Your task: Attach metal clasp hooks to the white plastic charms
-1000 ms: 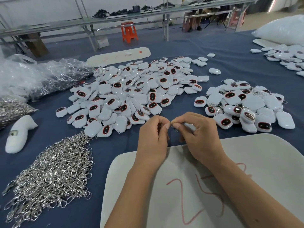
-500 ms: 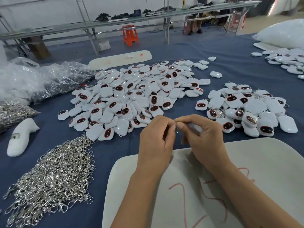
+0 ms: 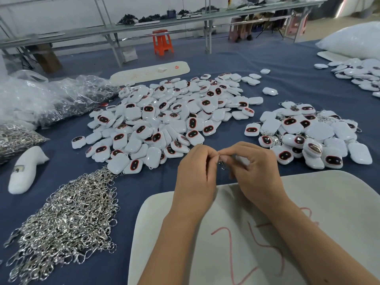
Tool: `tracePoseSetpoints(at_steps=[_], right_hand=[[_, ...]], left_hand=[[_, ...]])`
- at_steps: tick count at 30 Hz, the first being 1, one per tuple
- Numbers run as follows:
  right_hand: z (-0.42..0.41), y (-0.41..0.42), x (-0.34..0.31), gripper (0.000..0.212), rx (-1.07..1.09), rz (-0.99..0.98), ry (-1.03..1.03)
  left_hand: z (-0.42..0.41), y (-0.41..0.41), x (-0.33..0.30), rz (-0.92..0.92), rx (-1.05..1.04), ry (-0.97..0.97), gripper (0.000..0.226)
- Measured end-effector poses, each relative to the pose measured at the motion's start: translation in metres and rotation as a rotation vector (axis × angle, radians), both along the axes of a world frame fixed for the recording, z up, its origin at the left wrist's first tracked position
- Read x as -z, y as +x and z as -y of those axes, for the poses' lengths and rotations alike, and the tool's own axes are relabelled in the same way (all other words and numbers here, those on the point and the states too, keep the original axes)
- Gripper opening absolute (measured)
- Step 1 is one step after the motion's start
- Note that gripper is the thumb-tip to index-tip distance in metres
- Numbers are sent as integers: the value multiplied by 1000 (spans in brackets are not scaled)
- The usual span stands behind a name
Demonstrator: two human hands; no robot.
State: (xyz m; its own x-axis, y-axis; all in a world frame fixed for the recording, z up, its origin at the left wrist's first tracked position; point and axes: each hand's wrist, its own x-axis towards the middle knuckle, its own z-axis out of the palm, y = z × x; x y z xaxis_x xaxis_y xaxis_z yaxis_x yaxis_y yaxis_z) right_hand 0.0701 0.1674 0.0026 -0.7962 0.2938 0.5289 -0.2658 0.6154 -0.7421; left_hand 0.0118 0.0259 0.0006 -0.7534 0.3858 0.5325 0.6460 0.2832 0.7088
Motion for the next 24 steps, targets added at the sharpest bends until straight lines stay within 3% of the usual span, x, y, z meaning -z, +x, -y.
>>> tracePoseSetpoints(at_steps=[4,6,18,21,24], right_hand=[[-3,0,1,19,-84,83,-382],[-2,-1,2,17,-90,80,-457],[3,-4,4,18,-147,120,-560],[7,-4,5,14,-60,151,-489],[3,-6,4,30,41,148,-584]], left_hand=[[-4,2,0,78,25,83,17],[-4,1,0,101,30,113,19],[-8,2,4,82,-44,130,12],[-5,1,4,32,-39,47,12],[-3,-1,4,-5,-43,-29,16]])
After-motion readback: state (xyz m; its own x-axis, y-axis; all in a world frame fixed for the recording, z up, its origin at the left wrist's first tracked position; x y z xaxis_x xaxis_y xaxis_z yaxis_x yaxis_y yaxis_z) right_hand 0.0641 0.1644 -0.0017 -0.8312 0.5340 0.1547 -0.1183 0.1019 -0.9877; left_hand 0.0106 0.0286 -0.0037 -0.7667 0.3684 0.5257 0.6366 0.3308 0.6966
